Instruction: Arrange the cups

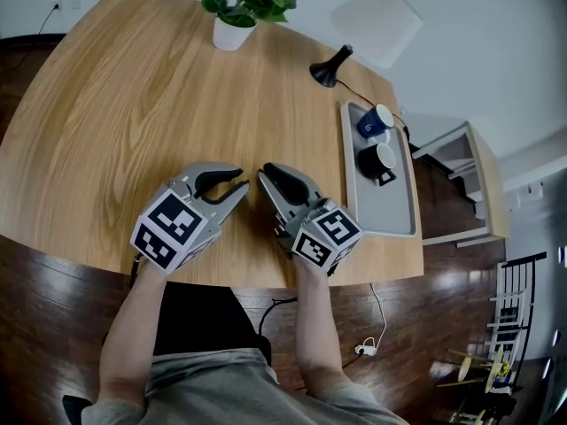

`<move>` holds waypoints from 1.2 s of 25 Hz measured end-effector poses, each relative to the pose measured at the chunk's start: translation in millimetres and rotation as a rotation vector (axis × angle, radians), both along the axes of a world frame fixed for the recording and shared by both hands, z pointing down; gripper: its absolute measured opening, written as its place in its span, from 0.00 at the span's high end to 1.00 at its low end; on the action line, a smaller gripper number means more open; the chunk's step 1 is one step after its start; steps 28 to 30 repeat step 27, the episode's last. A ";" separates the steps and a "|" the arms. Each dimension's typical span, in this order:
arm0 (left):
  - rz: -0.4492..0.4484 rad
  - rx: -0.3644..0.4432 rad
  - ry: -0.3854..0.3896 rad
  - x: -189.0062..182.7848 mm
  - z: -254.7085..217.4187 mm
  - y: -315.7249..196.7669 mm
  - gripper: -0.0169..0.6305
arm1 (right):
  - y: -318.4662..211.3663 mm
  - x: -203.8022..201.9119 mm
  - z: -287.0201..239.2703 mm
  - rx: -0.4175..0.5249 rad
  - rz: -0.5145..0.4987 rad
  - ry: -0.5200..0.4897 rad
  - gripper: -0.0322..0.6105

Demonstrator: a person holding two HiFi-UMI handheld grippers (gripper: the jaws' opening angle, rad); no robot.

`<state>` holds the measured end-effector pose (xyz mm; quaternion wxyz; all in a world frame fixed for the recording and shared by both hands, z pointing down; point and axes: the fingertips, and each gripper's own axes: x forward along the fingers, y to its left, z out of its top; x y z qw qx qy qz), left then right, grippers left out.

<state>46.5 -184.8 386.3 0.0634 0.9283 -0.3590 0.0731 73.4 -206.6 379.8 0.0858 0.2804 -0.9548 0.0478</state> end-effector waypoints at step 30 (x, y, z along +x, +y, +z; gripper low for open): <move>0.001 0.004 0.006 2.1 -1.3 0.1 0.86 | 0.1 2.0 0.1 0.001 0.001 0.003 0.85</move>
